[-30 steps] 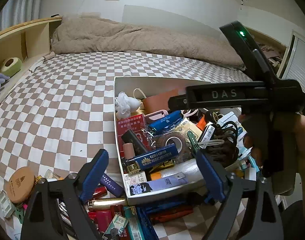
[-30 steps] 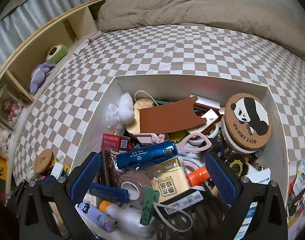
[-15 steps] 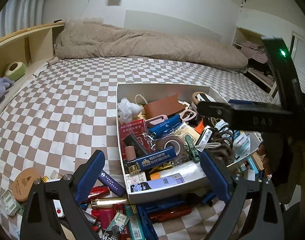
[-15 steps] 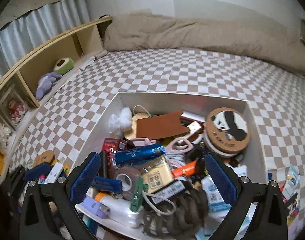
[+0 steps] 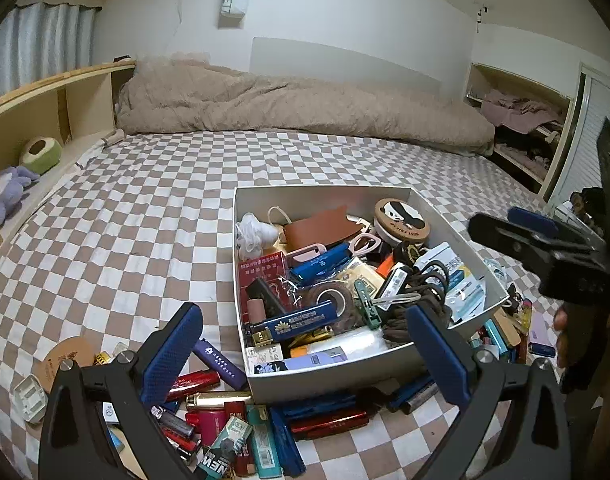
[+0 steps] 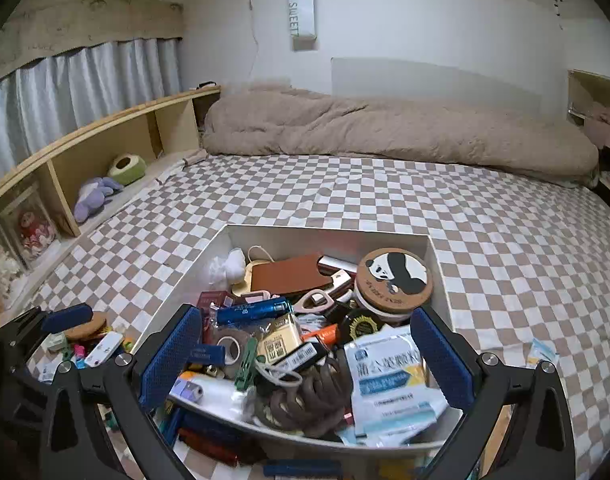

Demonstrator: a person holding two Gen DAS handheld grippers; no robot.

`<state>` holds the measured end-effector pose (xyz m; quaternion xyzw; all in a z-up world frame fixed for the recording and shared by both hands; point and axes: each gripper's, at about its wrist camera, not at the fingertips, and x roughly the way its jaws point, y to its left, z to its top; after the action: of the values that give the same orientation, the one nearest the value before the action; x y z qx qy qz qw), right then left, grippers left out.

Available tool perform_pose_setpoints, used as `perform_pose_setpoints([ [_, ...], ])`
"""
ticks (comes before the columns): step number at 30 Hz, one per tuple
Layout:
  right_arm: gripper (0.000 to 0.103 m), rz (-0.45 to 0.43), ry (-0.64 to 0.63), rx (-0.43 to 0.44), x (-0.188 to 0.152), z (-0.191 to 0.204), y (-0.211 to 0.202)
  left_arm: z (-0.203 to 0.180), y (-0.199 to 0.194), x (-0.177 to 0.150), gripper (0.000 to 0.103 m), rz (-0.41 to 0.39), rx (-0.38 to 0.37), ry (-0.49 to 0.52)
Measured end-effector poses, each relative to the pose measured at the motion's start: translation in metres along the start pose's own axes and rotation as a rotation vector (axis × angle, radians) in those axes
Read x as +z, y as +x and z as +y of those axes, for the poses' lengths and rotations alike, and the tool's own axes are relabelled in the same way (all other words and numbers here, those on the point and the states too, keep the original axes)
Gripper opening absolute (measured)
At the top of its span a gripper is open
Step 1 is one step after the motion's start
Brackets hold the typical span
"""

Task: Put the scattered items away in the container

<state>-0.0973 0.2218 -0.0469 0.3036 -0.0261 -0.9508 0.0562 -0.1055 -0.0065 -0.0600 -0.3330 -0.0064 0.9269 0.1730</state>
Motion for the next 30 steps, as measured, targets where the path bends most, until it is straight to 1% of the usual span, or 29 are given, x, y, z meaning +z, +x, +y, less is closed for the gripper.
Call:
perform_pose_setpoints([
  [6, 0.103, -0.042, -0.02, -0.038, -0.009, -0.006, -0.025, -0.011, -0.017, 0.003, 0.103, -0.026, 0.003, 0.015],
  [16, 0.103, -0.085, -0.045, -0.088, -0.026, -0.017, -0.065, -0.03, -0.04, 0.004, 0.103, -0.054, 0.012, 0.04],
  [22, 0.103, -0.091, -0.047, -0.112, -0.034, -0.025, -0.082, -0.038, -0.05, 0.0, 0.103, -0.061, 0.045, 0.064],
  [30, 0.103, -0.099, -0.044, -0.123, -0.042, -0.031, -0.099, -0.047, -0.065, -0.001, 0.103, -0.081, 0.047, 0.074],
])
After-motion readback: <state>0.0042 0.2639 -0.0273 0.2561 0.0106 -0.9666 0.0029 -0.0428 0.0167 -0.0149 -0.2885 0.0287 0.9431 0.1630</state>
